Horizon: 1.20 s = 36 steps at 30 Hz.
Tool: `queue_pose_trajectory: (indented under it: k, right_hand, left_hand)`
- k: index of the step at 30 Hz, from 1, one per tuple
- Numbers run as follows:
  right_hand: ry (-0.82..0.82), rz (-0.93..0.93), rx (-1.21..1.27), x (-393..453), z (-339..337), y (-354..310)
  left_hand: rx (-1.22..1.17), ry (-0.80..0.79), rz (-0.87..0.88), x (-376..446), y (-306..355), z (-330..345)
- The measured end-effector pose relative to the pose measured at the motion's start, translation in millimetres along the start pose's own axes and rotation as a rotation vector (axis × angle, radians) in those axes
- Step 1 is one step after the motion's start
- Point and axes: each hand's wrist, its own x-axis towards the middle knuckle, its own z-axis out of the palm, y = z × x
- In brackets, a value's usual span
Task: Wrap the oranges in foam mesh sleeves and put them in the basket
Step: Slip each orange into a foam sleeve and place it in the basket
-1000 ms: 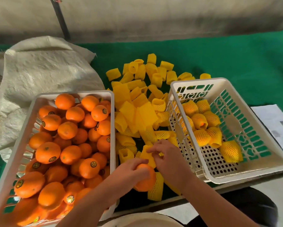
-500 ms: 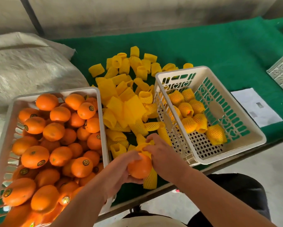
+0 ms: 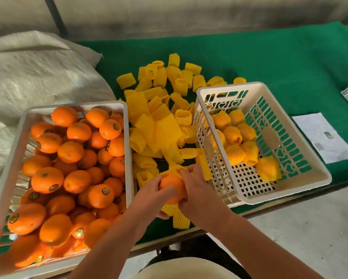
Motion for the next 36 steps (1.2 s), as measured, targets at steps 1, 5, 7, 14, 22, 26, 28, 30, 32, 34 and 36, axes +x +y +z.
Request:
queue_pose_trajectory:
  k: [1, 5, 7, 14, 22, 26, 28, 30, 32, 34, 36]
  right_hand:
    - [0.003, -0.012, 0.017, -4, -2, -1]
    - [0.115, -0.112, 0.032, -16, -10, -16]
    - [0.141, -0.150, 0.061, -22, -8, -26]
    - [0.138, -0.288, 0.031, -29, -27, -33]
    - [0.182, -0.280, 0.397, -26, -70, 0]
    - [0.010, -0.012, 0.653, -9, -78, 4]
    - [-0.086, 0.001, 0.745, -1, -73, -2]
    - [-0.020, 0.010, 0.794, 4, -67, -5]
    - [0.045, 0.035, 0.800, 7, -64, -4]
    - [0.076, 0.059, 0.772, 10, -65, -3]
    - [0.105, 0.086, 0.708, 11, -65, 1]
  left_hand:
    - [0.006, -0.008, -0.001, -2, 0, -2]
    - [0.288, 0.337, 0.245, -12, -5, 4]
    - [0.496, 0.566, 0.362, -15, -4, 9]
    - [0.474, 0.783, 0.348, -8, 7, 24]
    - [0.459, 0.808, 0.420, -5, 20, 42]
    - [0.575, 0.831, 0.510, -12, 24, 50]
    - [0.643, 0.825, 0.524, -12, 28, 59]
    - [0.686, 0.826, 0.512, -11, 31, 65]
    - [0.733, 0.823, 0.516, -8, 31, 69]
    - [0.795, 0.817, 0.486, -5, 29, 71]
    - [0.905, 0.805, 0.415, -2, 27, 77]
